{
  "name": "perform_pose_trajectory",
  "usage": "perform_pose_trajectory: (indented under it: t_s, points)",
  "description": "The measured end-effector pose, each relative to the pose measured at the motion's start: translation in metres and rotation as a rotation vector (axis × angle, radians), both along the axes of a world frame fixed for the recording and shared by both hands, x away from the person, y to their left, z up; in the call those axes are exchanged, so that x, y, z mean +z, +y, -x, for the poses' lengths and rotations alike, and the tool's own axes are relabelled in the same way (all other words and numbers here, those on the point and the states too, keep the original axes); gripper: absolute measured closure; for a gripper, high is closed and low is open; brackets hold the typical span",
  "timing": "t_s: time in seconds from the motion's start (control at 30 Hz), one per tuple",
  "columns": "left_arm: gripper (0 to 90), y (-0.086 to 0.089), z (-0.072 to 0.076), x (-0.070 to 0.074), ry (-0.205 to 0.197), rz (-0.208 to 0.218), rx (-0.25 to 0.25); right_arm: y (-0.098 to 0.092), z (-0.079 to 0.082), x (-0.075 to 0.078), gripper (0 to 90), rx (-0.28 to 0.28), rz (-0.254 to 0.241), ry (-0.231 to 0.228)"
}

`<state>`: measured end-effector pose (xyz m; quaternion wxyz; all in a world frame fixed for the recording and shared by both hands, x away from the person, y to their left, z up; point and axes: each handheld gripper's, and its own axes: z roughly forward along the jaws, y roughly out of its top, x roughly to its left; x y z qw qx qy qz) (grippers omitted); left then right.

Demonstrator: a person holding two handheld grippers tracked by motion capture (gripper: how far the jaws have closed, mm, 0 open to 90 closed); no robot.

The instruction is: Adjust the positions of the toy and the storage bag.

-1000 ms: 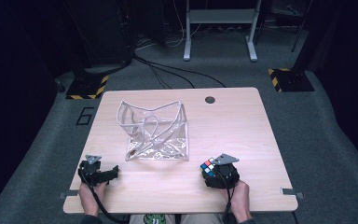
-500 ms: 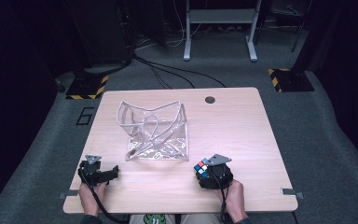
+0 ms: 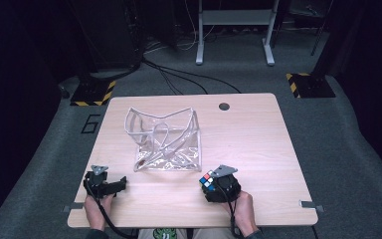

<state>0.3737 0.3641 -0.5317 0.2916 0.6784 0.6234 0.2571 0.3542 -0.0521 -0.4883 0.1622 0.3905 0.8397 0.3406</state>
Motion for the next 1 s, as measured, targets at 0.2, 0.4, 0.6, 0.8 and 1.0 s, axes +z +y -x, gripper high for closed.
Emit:
perform_pose_trajectory:
  t_s: [0.2, 0.4, 0.6, 0.8, 1.0]
  points:
    - [1.0, 0.0, 0.0, 0.0, 0.0, 0.0, 0.0, 0.007, 0.0, -0.001, 33.3, 0.022, 0.0, 0.002]
    - [1.0, 0.0, 0.0, 0.0, 0.0, 0.0, 0.0, 0.015, 0.0, -0.003, 33.3, 0.043, 0.001, 0.004]
    - [1.0, 0.0, 0.0, 0.0, 0.0, 0.0, 0.0, 0.022, 0.001, -0.004, 33.3, 0.054, 0.0, 0.013]
    - [1.0, 0.0, 0.0, 0.0, 0.0, 0.0, 0.0, 0.028, 0.001, -0.005, 33.3, 0.072, 0.003, 0.011]
    - [1.0, 0.0, 0.0, 0.0, 0.0, -0.001, -0.001, 0.034, -0.001, -0.007, 33.2, 0.085, 0.005, 0.015]
